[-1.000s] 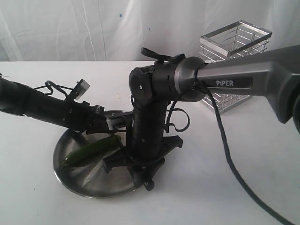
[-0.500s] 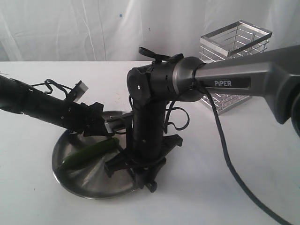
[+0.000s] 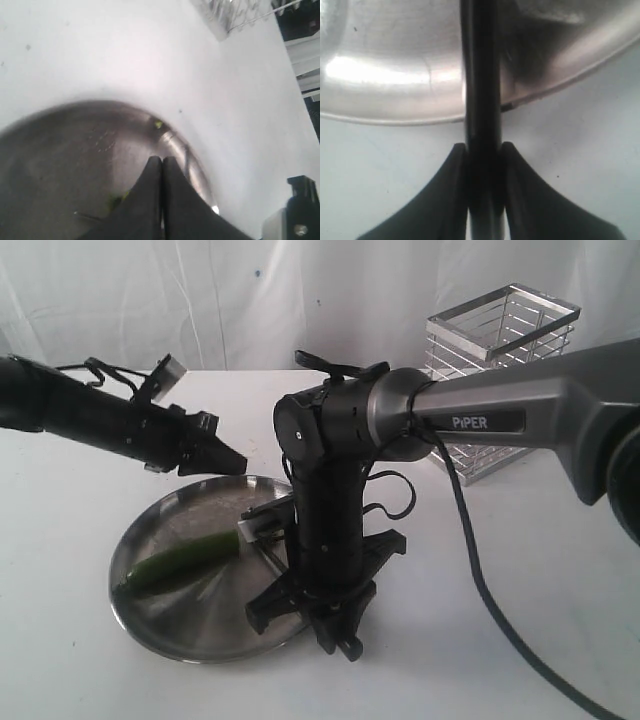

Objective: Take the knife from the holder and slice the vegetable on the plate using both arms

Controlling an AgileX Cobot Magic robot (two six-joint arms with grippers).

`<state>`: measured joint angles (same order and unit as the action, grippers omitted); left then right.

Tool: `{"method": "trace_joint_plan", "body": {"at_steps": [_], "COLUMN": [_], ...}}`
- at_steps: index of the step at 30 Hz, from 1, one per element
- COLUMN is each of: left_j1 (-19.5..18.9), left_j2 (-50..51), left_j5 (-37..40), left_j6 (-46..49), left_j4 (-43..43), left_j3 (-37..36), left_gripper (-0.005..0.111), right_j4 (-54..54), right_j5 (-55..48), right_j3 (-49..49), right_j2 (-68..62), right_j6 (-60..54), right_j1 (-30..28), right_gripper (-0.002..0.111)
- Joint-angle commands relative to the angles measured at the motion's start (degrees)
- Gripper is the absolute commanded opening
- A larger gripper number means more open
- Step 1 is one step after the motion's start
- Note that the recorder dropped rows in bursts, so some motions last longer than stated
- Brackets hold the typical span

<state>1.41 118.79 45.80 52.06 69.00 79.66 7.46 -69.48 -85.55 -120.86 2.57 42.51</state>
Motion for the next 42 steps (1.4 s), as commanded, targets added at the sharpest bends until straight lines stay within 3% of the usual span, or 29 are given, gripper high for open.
{"method": "trace_joint_plan", "body": {"at_steps": [1,11,18,21,25,38,42], "left_j1": [-0.1,-0.1,-0.1,-0.1,-0.1,-0.1,-0.1], "left_j2": [-2.8,-7.8,-12.8,-13.2,-13.1,-11.9,-9.5], "left_j5": [2.0,1.8,-0.7,1.2,3.8,2.5,0.7], "left_j6": [0.4,0.2,-4.7,-2.4,3.3,1.2,0.7], "left_j4": [0.7,-1.3,-20.6,-24.1,-24.2,-17.8,-12.2], "left_j3": [0.9,0.9,0.9,0.9,0.9,0.6,-3.0], "left_gripper": [0.0,0.0,0.0,0.0,0.0,0.0,0.0], "right_j4": [-0.4,-0.2,-0.2,0.4,-0.6,-2.7,-2.4], "right_j5": [-0.5,-0.5,-0.5,0.7,5.8,5.6,5.2], "right_j3": [0.3,-2.9,-3.0,-2.9,-2.9,-2.9,-2.9], "right_j2": [0.2,2.3,4.8,4.5,4.4,2.2,2.2], "right_j6": [0.2,1.1,9.9,12.1,13.0,17.2,17.2], "right_j1": [-0.3,-0.3,0.4,2.3,5.9,7.2,7.3], "right_gripper": [0.0,0.0,0.0,0.0,0.0,0.0,0.0]}}
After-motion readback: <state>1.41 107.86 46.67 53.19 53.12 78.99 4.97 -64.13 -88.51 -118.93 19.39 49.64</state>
